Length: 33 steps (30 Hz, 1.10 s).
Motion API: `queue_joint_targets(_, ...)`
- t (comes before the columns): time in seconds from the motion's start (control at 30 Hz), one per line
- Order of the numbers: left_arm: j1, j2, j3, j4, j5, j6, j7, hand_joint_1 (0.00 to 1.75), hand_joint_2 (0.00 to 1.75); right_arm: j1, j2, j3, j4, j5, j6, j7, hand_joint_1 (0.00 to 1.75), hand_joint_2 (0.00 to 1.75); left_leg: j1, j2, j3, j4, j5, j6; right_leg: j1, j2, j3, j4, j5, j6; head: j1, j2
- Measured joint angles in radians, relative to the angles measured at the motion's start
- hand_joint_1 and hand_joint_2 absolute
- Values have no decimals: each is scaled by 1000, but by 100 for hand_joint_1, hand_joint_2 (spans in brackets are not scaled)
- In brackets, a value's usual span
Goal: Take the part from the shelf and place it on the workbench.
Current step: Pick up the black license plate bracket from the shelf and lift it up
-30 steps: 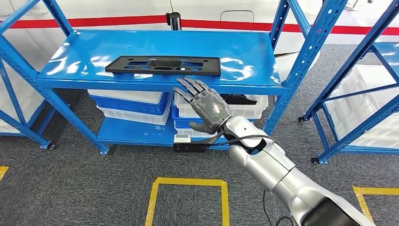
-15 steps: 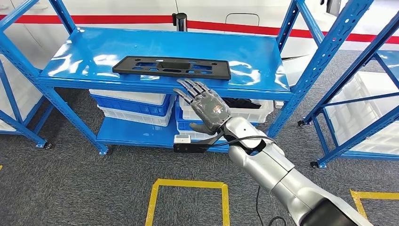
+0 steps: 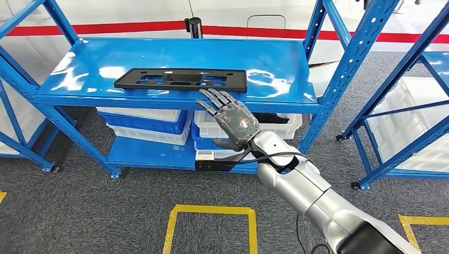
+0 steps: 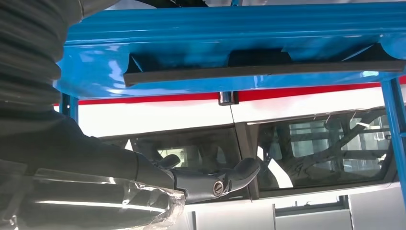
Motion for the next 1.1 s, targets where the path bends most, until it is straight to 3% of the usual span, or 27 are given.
queue_joint_targets(0.03, 0, 0, 0, 0, 0, 0, 0, 0, 0, 1, 0, 0, 0, 0, 0, 0, 0, 175, 0, 0, 7, -27, 28, 1, 0, 1, 4, 0, -3, 0, 0, 0)
queue_joint_targets(0.1, 0, 1, 0, 0, 0, 0, -1, 0, 0, 1, 2, 0, 0, 0, 0, 0, 0, 175, 0, 0, 66, -162, 105, 7, 1, 3, 14, 0, -10, 4, 0, 0)
queue_joint_targets(0.13, -1, 1, 0, 0, 0, 0, -1, 0, 0, 0, 2, 0, 0, 0, 0, 0, 0, 175, -2, 0, 96, -223, 127, 10, 4, 4, 17, 1, -14, 8, 1, 0)
queue_joint_targets(0.2, -2, 1, 0, 0, 0, 0, -1, 0, 0, -2, 4, 0, 0, 0, 0, 0, 0, 175, -7, -1, 126, -278, 135, 17, 9, 5, 17, 1, -18, 16, 1, 0)
queue_joint_targets(0.3, -2, 1, 0, 0, 0, 0, -2, 0, 0, -3, 5, -2, 0, 0, 0, 0, 0, 175, -8, -1, 136, -287, 135, 33, 10, 4, 12, 7, -25, 31, 1, 0)
queue_joint_targets(0.37, -3, 0, 1, 0, 0, 0, -2, 0, 0, -8, 5, -4, 0, 0, 0, 0, 0, 175, -4, 0, 145, -296, 137, 45, 10, 1, -22, 69, -51, 36, 4, 0)
queue_joint_targets(0.43, -3, 0, 1, 0, 0, 0, -2, 0, 0, -10, 5, -4, 1, 0, 1, -1, 0, 175, -5, 0, 149, -297, 133, 52, 8, 0, -98, 202, -92, 34, 5, 0)
queue_joint_targets(0.5, -2, 0, 2, 0, 0, 0, -2, 0, 0, -6, 3, -4, 4, 0, 2, -1, 0, 175, -6, -1, 152, -296, 128, 55, 7, 0, -158, 288, -103, 38, 5, 0)
queue_joint_targets(0.53, -2, 0, 2, 0, 0, 0, -2, 0, 0, -4, 3, -4, 5, 0, 2, -1, 0, 175, -6, -2, 155, -296, 125, 55, 6, 0, -159, 273, -85, 45, 5, 0)
queue_joint_targets(0.57, -2, -1, 2, 0, 0, 0, -2, 0, 0, -3, 3, -4, 6, 0, 3, -1, 0, 175, -5, -4, 160, -296, 122, 53, 4, -1, -139, 220, -55, 51, 6, 0)
queue_joint_targets(0.63, -2, -2, 2, 0, 0, -1, -2, 0, 0, -4, 4, -4, 7, 0, 4, -1, 0, 175, -7, -6, 169, -295, 113, 44, 3, -3, -74, 77, 5, 57, 6, 0)
queue_joint_targets(0.7, -3, -3, 2, 0, -2, -1, -2, 0, 0, -6, 7, -4, 11, 1, 4, 0, 0, 175, -10, -6, 173, -293, 103, 34, 4, -4, -39, 7, 28, 47, 6, 0)
queue_joint_targets(0.83, -4, -3, 6, -1, -7, -1, 0, 0, 0, -11, 17, -5, 31, 15, 4, 6, 0, 175, -2, -2, 167, -270, 80, 12, 2, -1, -26, -2, 26, 16, 5, 0)
queue_joint_targets(0.9, -5, -2, 8, -1, -8, 0, 0, 0, 0, -18, 27, -5, 44, 22, 4, 11, 0, 175, 1, -1, 119, -173, 33, 3, -2, 0, -16, -5, 22, 3, 2, 0)
queue_joint_targets(0.97, -4, -1, 10, -1, -8, 1, 1, 0, 0, -22, 36, -4, 63, 30, 4, 19, 0, 175, 2, 0, 42, -42, -12, -3, 0, 0, -10, -5, 16, -5, 1, 0)
queue_joint_targets(1.0, -3, -1, 10, -1, -8, 1, 2, 0, 0, -22, 39, -3, 74, 33, 4, 24, 0, 175, 2, 0, 15, -8, -13, -5, 1, 0, -6, -5, 12, -6, 1, 0)
queue_joint_targets(1.03, -1, -1, 10, -1, -8, 2, 3, 0, 0, -23, 41, -3, 83, 36, 4, 28, 0, 175, 2, 0, 6, -12, 6, -5, 1, 1, -2, -4, 8, -6, 1, 0)
queue_joint_targets(1.1, 0, 0, 10, 0, -8, 2, 4, 0, 0, -28, 48, -3, 100, 39, 4, 37, 0, 175, 2, 1, 46, -125, 87, -1, 1, 2, 10, -4, 0, -2, 1, 0)
